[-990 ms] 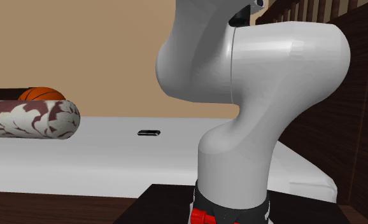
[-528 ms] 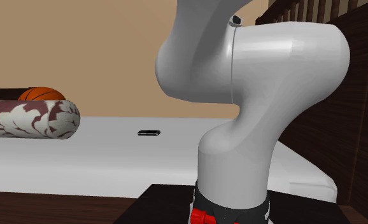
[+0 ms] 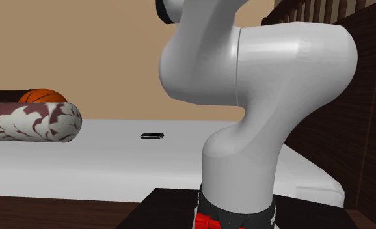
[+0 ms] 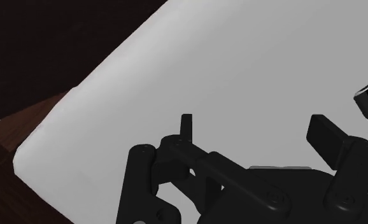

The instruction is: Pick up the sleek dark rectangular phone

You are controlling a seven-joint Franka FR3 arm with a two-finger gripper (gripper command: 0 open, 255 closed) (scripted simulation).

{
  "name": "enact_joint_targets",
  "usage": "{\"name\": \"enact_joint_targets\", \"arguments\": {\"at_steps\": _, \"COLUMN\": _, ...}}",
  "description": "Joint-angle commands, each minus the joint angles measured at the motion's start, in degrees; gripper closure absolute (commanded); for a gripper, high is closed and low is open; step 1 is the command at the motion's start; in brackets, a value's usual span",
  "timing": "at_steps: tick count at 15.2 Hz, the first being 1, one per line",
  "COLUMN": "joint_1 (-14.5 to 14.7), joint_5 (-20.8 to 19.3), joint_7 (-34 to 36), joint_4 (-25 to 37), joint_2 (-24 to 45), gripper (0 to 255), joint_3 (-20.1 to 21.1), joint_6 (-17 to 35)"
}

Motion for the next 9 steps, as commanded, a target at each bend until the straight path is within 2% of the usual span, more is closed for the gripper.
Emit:
{"name": "enact_joint_targets", "arguments": {"at_steps": 1, "joint_1": -0.3, "joint_5": 1.6, "joint_7": 4.9, "joint_4": 0.4, "joint_2": 3.1, "gripper": 0, "joint_3": 2.7, "joint_6": 3.1}}
{"name": "enact_joint_targets", "arguments": {"at_steps": 5, "joint_1": -1.6, "joint_5": 2.7, "joint_7": 14.9, "joint_4": 3.1, "joint_2": 11.3, "gripper": 0, "joint_3": 8.1, "joint_6": 9.6}}
{"name": "enact_joint_targets", "arguments": {"at_steps": 9, "joint_1": -3.3, "joint_5": 0.7, "joint_7": 25.9, "joint_4": 7.0, "joint_2": 21.1, "gripper": 0, "joint_3": 13.1, "joint_6": 16.2}}
